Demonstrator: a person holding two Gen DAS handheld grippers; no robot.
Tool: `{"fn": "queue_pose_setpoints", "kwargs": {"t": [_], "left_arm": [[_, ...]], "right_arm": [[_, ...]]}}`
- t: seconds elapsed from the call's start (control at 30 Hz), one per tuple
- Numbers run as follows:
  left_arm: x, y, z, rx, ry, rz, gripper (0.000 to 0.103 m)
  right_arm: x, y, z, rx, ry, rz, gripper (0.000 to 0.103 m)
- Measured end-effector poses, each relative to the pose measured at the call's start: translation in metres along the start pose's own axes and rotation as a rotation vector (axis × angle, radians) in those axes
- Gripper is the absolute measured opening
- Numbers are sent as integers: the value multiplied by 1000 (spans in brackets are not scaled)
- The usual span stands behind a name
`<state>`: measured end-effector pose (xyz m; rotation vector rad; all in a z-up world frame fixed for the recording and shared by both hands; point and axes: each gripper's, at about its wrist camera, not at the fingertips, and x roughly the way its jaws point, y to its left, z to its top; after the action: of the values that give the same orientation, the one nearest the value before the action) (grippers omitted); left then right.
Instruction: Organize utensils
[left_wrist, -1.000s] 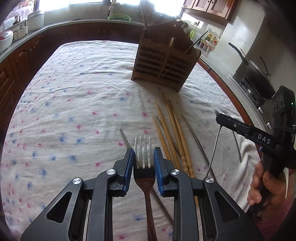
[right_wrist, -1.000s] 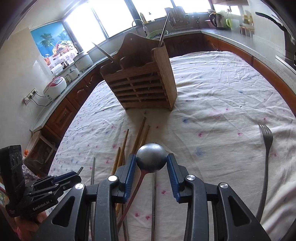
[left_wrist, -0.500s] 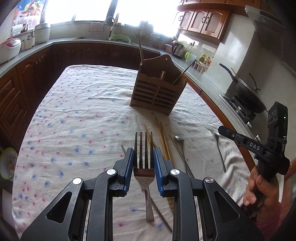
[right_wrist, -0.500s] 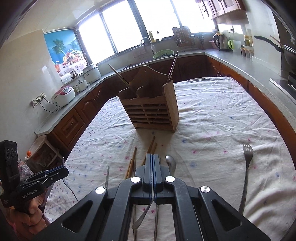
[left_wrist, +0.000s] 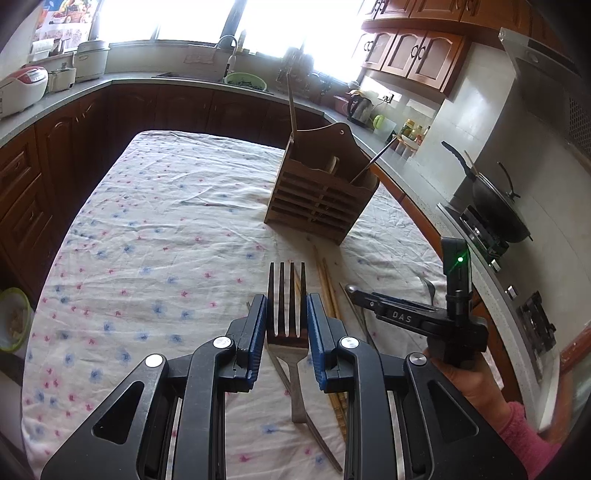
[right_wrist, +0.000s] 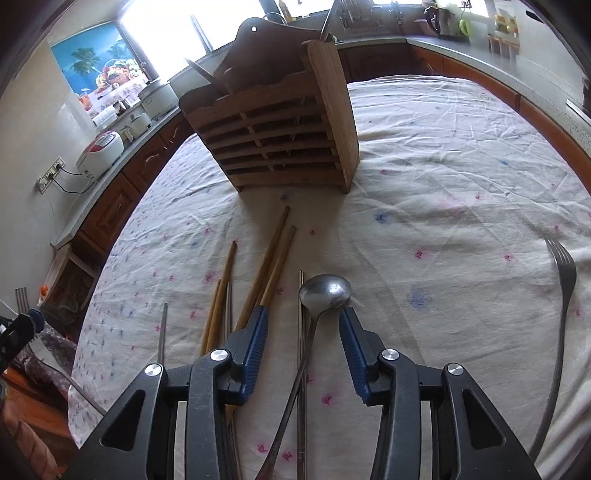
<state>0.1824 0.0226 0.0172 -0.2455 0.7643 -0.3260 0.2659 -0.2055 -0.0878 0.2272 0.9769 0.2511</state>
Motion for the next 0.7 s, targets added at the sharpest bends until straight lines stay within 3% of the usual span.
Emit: {"fn": "queue_pose_setpoints", "kwargs": {"t": [0.1,0.17,0.27,0.7], "left_arm": [[2,1,3,-4,1,-3,20],[3,3,4,-4,0,-5,20],[3,5,5,-9,-2,-7,20],[-16,1,11,-13,-53,-27,20]], "right_arm": [[16,-1,5,-11,25,-37,43],[18,0,8,-27,21,-53,34],[14,-2,9,-26,5,-31,34],[-62,5,5,-34,-150,50,31]]}}
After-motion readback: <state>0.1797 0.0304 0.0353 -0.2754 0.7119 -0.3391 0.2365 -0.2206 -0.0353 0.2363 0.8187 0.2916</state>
